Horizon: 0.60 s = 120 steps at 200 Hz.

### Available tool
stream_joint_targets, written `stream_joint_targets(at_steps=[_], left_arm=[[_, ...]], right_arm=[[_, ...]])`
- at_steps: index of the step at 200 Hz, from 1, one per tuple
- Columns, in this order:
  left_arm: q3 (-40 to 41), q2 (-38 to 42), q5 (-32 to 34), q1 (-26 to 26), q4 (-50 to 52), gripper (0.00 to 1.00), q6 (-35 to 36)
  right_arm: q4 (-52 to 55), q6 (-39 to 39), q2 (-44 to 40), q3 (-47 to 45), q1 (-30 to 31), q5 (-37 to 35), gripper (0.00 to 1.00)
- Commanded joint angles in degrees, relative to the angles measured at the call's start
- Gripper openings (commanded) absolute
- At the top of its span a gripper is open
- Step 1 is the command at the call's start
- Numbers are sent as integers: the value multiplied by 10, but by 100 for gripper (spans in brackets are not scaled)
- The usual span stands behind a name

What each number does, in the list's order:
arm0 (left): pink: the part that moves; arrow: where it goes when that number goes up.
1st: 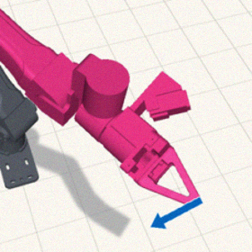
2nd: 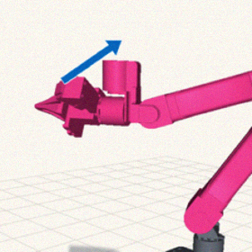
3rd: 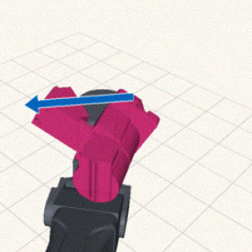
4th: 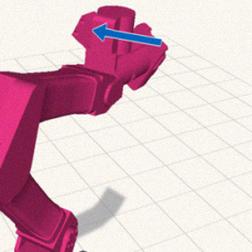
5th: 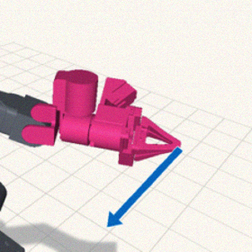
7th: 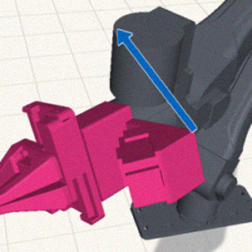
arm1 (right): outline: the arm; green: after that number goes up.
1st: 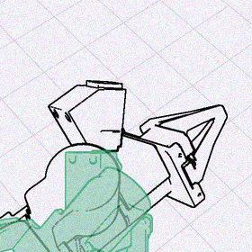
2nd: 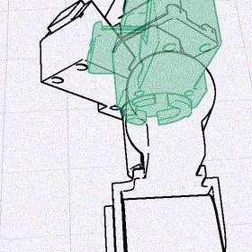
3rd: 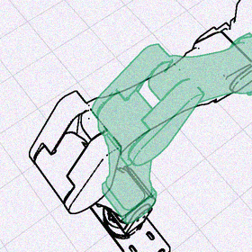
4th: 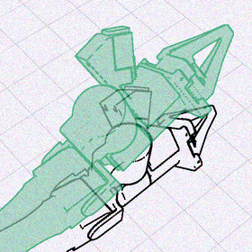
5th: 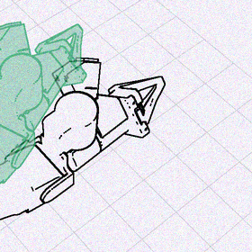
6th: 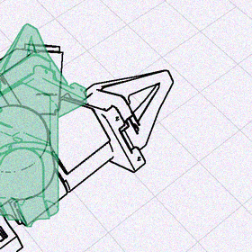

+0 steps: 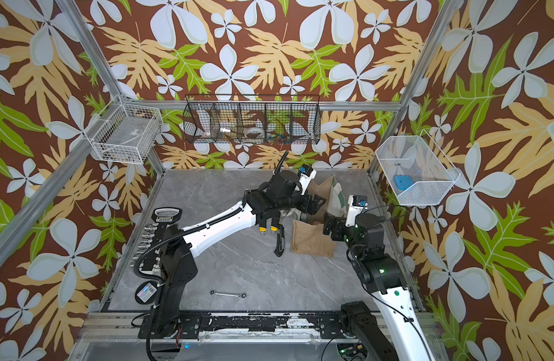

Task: Place the art knife into the pouch
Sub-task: Place the utility knife in the pouch.

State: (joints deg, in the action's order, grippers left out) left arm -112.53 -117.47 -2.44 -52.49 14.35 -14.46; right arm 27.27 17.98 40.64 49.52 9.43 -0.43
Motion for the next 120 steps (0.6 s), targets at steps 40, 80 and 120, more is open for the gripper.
stream_joint_targets(at_steps=[40,80,120], left_arm=[[57,66,117,14,28,100,17],[171,143,137,43,-20,100,0],[304,225,88,91,-46,100,-44]], right_arm=[[0,5,-2,8,1,1,100],[3,8,1,31,1,13,94],[12,28,28,63,6,54,85]])
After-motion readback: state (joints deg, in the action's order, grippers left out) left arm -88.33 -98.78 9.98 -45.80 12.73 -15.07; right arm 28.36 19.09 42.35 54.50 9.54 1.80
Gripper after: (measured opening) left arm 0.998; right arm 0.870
